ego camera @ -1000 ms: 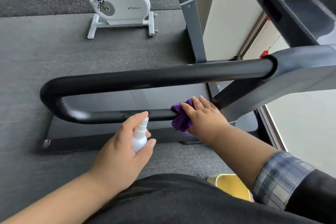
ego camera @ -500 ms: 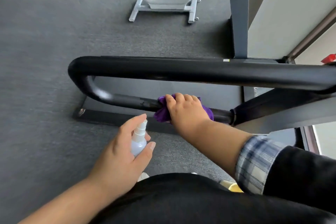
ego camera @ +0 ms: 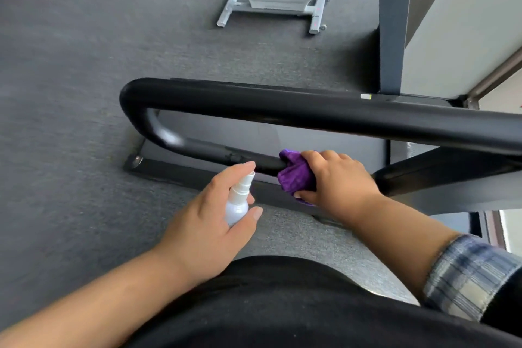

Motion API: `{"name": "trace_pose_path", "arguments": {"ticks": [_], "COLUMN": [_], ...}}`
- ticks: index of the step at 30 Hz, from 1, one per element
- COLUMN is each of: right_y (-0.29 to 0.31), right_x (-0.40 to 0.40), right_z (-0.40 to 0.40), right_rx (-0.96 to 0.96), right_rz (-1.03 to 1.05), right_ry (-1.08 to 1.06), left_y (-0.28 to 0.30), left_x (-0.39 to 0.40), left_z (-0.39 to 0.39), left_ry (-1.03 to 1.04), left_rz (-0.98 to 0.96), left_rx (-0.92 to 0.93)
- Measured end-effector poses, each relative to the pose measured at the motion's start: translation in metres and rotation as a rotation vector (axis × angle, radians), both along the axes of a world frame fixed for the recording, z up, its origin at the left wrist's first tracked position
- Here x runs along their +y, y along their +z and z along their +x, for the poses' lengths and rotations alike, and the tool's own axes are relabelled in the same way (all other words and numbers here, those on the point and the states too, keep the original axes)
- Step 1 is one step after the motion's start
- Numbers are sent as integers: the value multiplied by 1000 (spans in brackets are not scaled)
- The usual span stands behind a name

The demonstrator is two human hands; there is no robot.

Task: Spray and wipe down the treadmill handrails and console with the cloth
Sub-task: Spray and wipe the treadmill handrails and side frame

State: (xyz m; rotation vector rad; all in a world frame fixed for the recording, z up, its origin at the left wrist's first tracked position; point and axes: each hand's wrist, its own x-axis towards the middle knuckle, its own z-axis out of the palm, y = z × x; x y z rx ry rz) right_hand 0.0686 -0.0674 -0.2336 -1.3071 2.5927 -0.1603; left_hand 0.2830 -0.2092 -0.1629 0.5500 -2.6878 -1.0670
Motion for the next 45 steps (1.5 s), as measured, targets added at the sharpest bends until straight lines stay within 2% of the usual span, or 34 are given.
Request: {"name": "trace_pose_path", "arguments": {"ticks": [8, 12, 19, 23, 25, 32, 35, 37, 39, 43, 45], "right_y": [-2, 1, 11, 13, 14, 15, 12, 14, 20, 40, 45], "right_x": [-56, -102, -199, -220, -217, -227, -224, -231, -242, -258, -258], "right_z": [21, 42, 80, 86, 85, 105, 106, 110, 119, 127, 125], "right_rx": [118, 150, 151, 48, -44, -494, -426, -371, -312, -503, -506], "right_rz": [-4, -21, -120, -166, -286, -960, -1204, -1245, -1199, -1206, -1102], "right_ry": [78, 110, 173, 157, 128, -103, -188, -192, -108, -158, -174], "left_y": [4, 5, 9, 6, 4, 8, 8, 6, 4, 2, 0], "left_x": [-44, -73, -136, -164, -175, -191, -198, -202, -202, -202, -201], "left_z": [29, 36, 55, 70, 77, 85, 96, 104, 108, 112, 115], "left_ry": [75, 20, -82, -128, -141, -183, -177, -140, -112, -93, -79], "left_rz": [-8, -14, -47, -64, -61, -95, -102, -92, -105, -116, -107], "left_rx": [-36, -14, -22, -38, -20, -2, 16, 16, 17, 7, 4]}}
